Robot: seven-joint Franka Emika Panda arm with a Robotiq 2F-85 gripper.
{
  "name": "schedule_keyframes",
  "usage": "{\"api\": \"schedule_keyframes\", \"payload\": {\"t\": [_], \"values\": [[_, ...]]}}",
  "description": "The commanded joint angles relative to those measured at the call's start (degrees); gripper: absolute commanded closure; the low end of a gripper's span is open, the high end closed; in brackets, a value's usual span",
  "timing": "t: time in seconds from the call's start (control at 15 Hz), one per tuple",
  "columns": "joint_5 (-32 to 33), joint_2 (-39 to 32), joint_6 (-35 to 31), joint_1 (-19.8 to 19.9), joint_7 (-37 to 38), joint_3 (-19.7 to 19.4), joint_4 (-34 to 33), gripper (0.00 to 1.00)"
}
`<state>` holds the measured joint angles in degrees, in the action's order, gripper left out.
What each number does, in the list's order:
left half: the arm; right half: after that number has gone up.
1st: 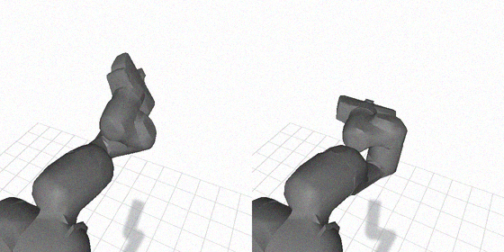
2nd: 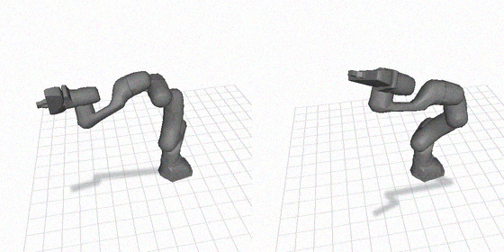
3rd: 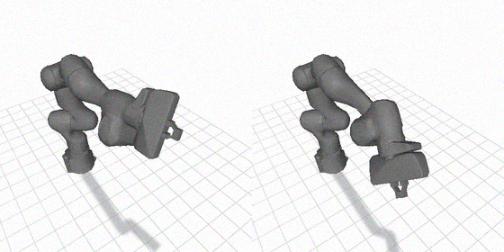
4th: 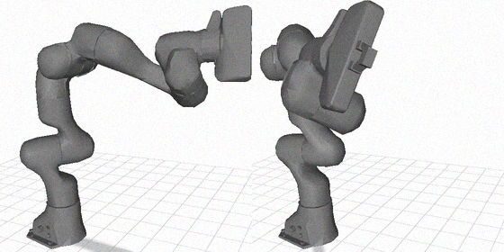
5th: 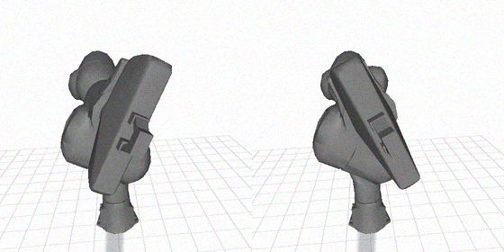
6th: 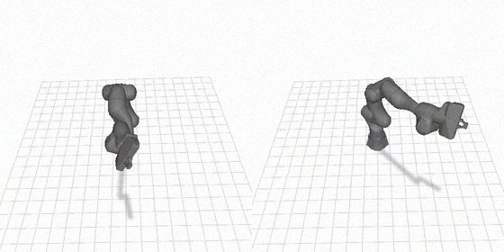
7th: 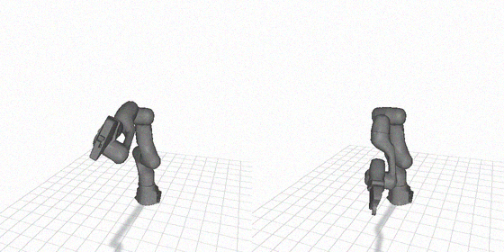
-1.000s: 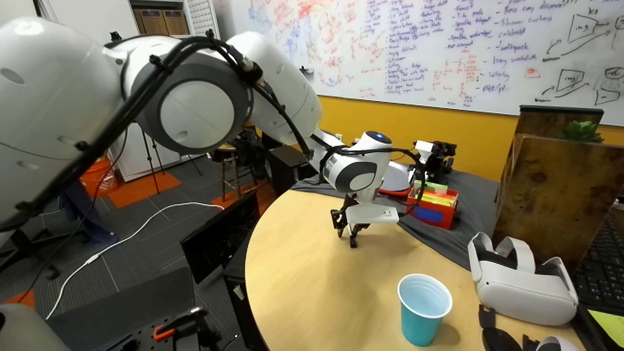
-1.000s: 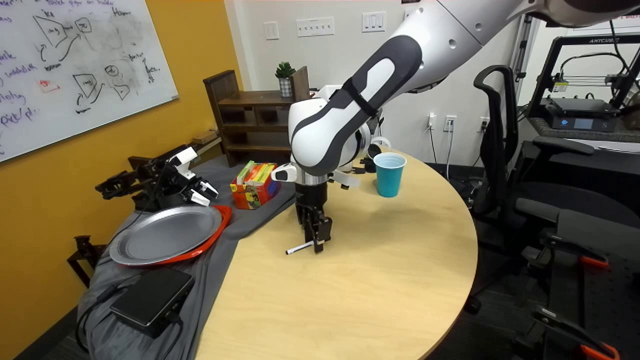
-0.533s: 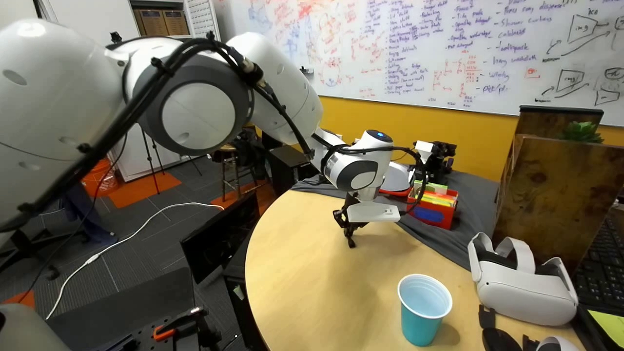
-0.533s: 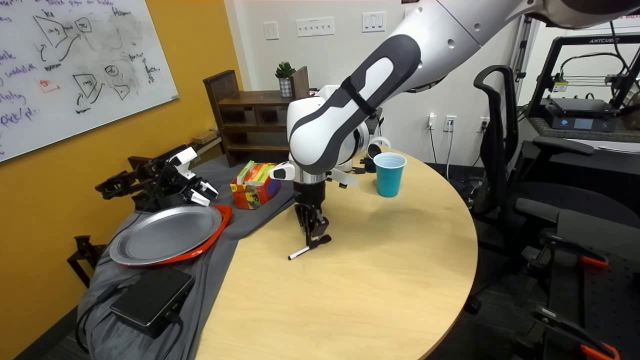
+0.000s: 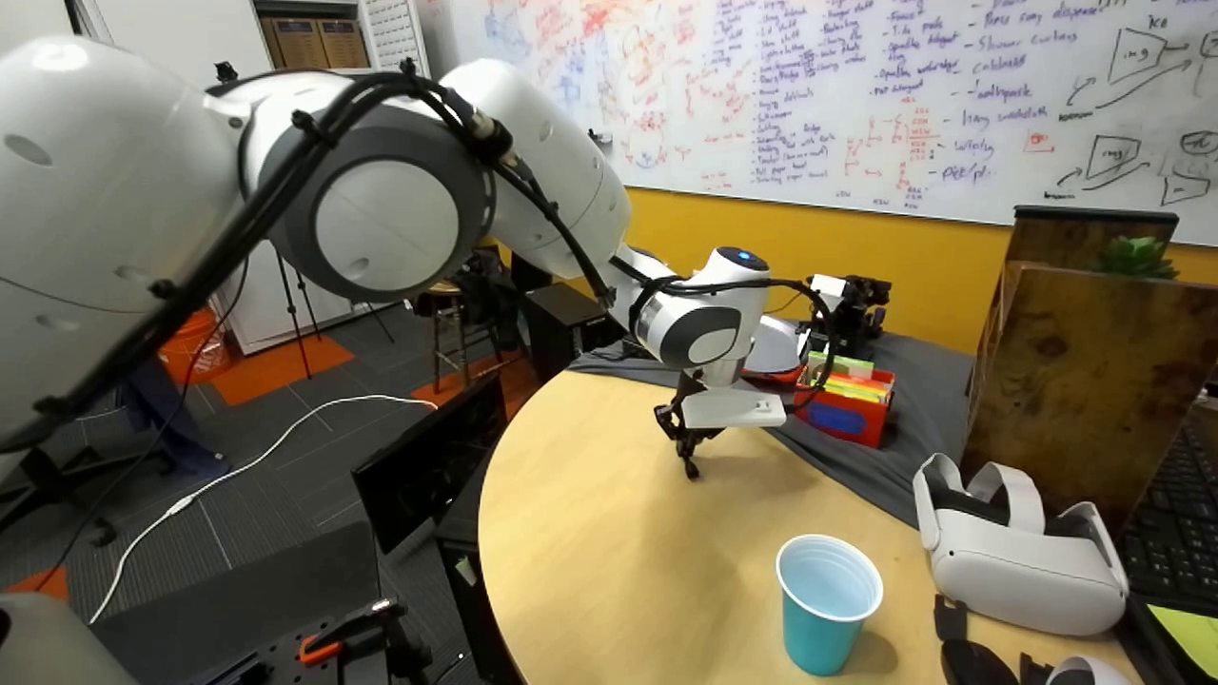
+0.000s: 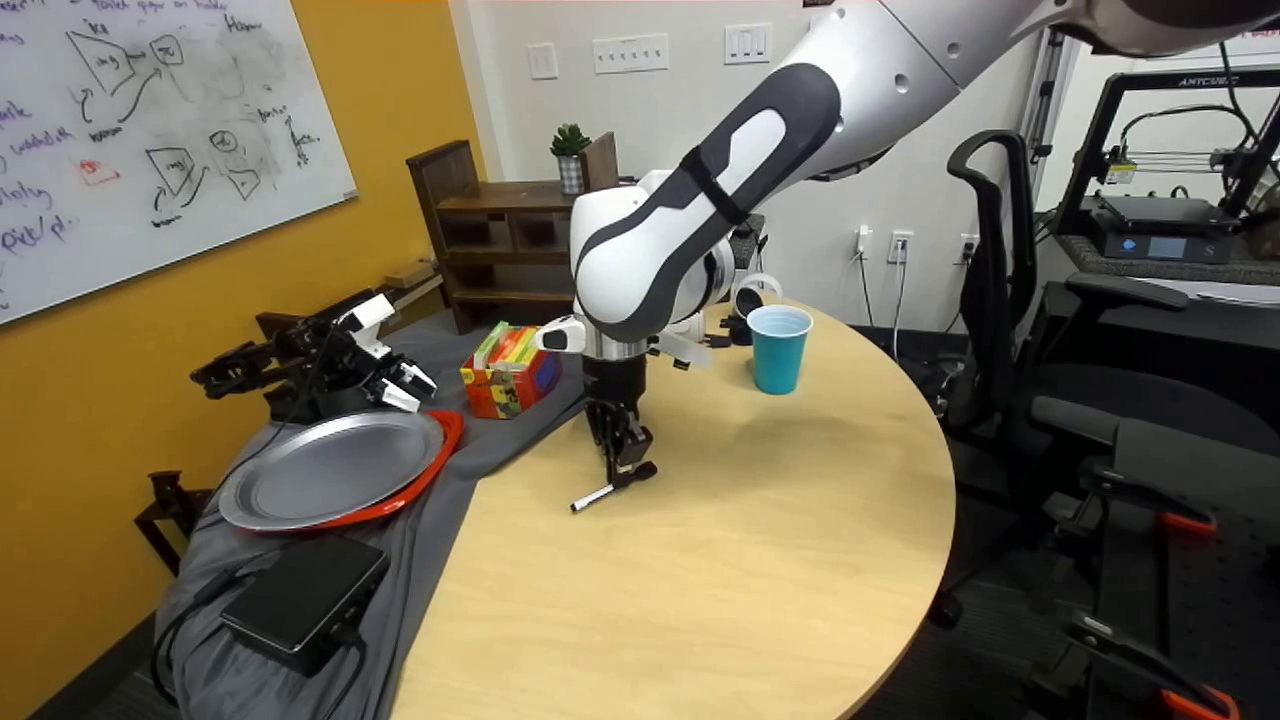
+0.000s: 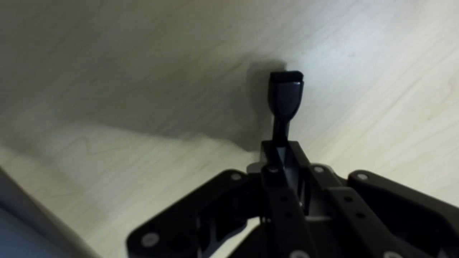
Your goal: Get the marker from the table and place it in the blue cup
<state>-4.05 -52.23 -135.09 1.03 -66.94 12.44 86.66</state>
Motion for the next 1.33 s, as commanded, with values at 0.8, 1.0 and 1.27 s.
{"api": "schedule_keyframes", "payload": {"t": [0.8,1.0,1.27], "values": [[14.7,16.8,-1.8,-4.6,10.9,-6.0,9.6,0.97],[18.2,20.4,-1.7,-5.1,14.3,-7.3,13.2,0.97],[22.6,26.5,-0.9,-5.3,18.3,-8.4,19.1,0.97]]}}
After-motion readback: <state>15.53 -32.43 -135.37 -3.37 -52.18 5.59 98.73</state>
